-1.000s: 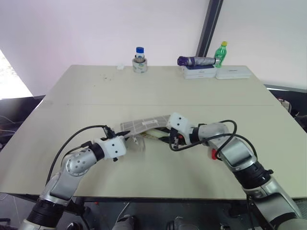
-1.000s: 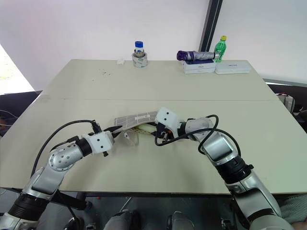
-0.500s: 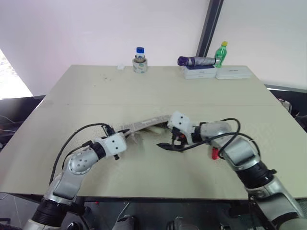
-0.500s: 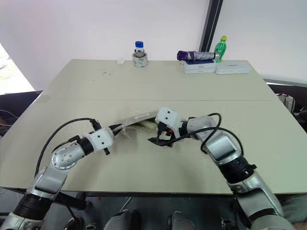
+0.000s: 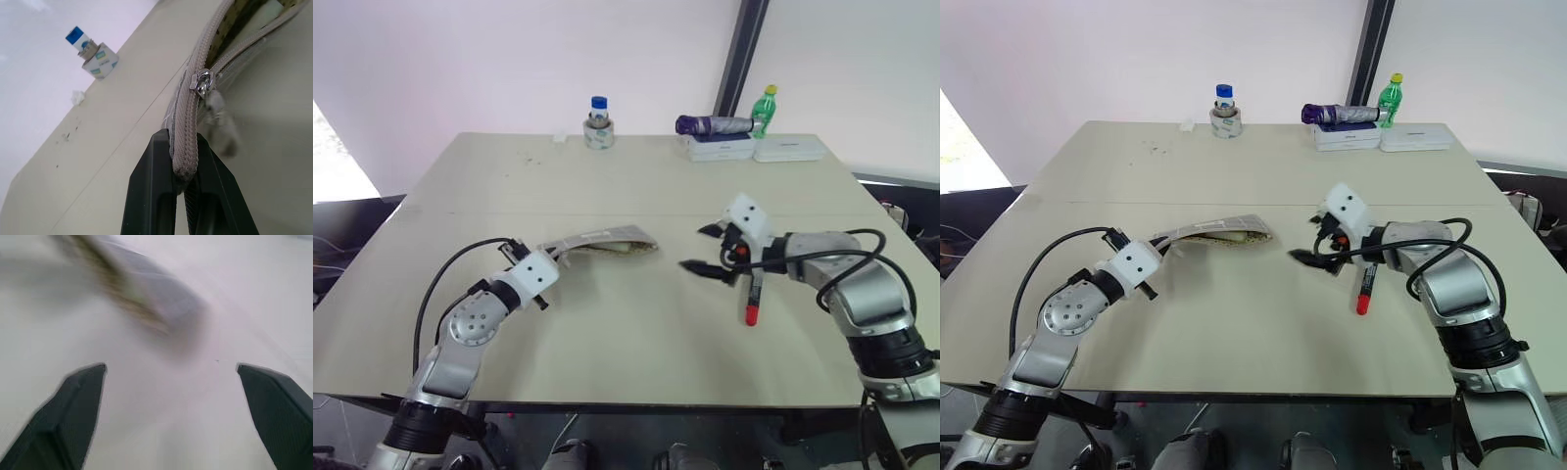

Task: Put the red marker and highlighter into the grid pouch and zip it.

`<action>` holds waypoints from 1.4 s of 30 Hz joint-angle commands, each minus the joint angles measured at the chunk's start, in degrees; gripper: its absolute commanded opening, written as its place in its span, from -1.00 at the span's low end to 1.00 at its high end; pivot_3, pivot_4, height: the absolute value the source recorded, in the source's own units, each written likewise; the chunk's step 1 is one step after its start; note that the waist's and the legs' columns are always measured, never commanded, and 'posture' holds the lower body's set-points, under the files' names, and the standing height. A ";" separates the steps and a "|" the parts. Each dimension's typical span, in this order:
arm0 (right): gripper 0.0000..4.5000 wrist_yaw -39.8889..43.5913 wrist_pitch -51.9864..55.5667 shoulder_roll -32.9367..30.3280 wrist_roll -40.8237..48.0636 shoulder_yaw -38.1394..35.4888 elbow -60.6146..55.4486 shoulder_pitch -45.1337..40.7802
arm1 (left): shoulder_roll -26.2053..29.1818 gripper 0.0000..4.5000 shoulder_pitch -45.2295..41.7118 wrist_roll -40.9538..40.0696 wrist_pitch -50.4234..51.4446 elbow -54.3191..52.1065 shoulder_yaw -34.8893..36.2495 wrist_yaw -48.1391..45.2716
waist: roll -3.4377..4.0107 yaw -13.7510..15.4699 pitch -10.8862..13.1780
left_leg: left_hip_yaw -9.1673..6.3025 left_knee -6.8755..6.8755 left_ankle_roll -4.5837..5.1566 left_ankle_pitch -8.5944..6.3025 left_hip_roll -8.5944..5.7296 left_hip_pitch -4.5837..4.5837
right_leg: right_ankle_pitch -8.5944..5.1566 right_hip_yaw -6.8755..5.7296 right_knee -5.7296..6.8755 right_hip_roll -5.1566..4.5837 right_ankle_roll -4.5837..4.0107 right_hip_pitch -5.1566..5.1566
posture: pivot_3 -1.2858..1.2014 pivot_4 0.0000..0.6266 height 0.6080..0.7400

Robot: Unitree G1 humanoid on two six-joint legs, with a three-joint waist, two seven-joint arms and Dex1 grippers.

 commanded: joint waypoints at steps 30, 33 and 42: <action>-0.72 -42.03 41.63 33.88 -8.59 -12.86 -35.56 21.65 | -0.75 -1.00 -2.91 0.60 -5.22 3.01 -1.35 1.15 | 0.03 -0.27 0.00 | -0.03 -0.06 -0.05 0.02 0.00 -0.03 | -0.01 0.00 0.04 0.05 0.03 -0.05 | 0.03 -0.52 0.96; -0.88 -39.59 36.26 28.94 -8.50 -11.91 -33.15 19.33 | -0.77 -1.00 -2.88 0.60 -5.12 3.01 -1.26 1.25 | 0.04 -0.34 0.01 | -0.03 -0.06 -0.05 0.02 0.00 -0.03 | -0.01 0.00 0.04 0.05 0.02 -0.05 | 0.03 -0.52 0.96; -0.88 -6.56 1.32 8.35 1.16 -6.57 -21.31 14.18 | -1.27 -1.00 -3.20 0.55 -4.81 3.70 -1.36 1.56 | -0.02 -0.22 0.05 | -0.05 -0.10 0.00 0.00 0.01 -0.04 | -0.10 0.00 0.00 0.15 0.18 -0.06 | 0.03 -0.52 0.96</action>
